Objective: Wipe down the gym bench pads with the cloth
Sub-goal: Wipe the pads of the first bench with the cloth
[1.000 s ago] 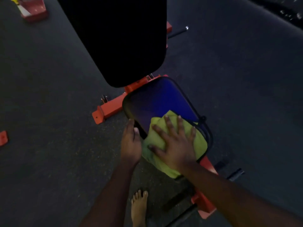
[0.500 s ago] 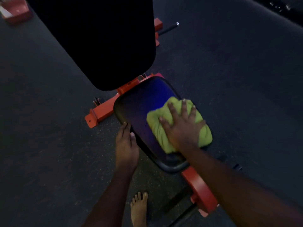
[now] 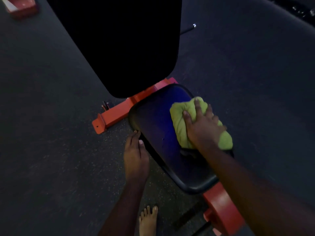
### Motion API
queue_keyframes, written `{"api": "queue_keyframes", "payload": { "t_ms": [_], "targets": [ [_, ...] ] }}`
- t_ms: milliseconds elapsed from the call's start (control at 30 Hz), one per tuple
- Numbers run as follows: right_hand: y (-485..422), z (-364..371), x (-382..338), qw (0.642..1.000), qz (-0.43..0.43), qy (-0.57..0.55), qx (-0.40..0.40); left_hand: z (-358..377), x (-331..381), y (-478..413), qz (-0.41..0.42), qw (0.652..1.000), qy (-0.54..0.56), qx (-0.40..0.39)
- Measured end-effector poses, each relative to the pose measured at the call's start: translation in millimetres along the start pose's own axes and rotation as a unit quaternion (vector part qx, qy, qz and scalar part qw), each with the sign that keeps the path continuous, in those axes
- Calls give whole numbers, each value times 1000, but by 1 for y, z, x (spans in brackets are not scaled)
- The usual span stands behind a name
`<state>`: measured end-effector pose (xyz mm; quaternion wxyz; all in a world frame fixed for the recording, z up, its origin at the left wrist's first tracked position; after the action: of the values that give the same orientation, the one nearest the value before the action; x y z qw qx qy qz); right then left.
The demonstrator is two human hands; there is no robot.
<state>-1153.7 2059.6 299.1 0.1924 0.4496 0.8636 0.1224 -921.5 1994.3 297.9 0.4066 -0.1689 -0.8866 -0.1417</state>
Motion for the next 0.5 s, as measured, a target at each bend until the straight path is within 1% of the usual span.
{"api": "queue_keyframes", "payload": {
  "t_ms": [100, 200, 267, 300, 367, 400, 500],
  "targets": [
    [-19, -7, -17, 999, -31, 13, 0, -3, -4, -8, 14, 1000, 12, 5],
    [28, 1, 8, 997, -56, 37, 41, -3, -6, -23, -1, 999, 52, -11],
    [54, 7, 26, 999, -19, 36, 28, -1, -8, -32, -27, 998, 53, -25],
    [51, 7, 26, 999, 6, 31, 17, -2, -10, -36, -31, 998, 56, -24],
    [25, 1, 11, 999, 36, 20, 11, -5, -12, -36, -22, 997, 65, -24],
    [5, -2, -3, 999, 36, 12, 11, -7, -14, -35, -11, 997, 68, -29],
    [-50, -11, -53, 1000, 0, -7, -4, -21, -12, -36, 38, 994, 94, -40]
  ]
}}
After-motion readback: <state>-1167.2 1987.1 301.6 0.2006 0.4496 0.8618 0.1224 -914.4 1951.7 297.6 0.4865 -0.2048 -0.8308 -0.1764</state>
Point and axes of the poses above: each hand's wrist, its own y-axis away from the middle knuckle, its own z-axis out of the palm, x = y × z, the point moved 4 cm from there along -y, towards the middle knuckle, and after that the axes turned 10 degrees about -x, right-handed, at the moved point
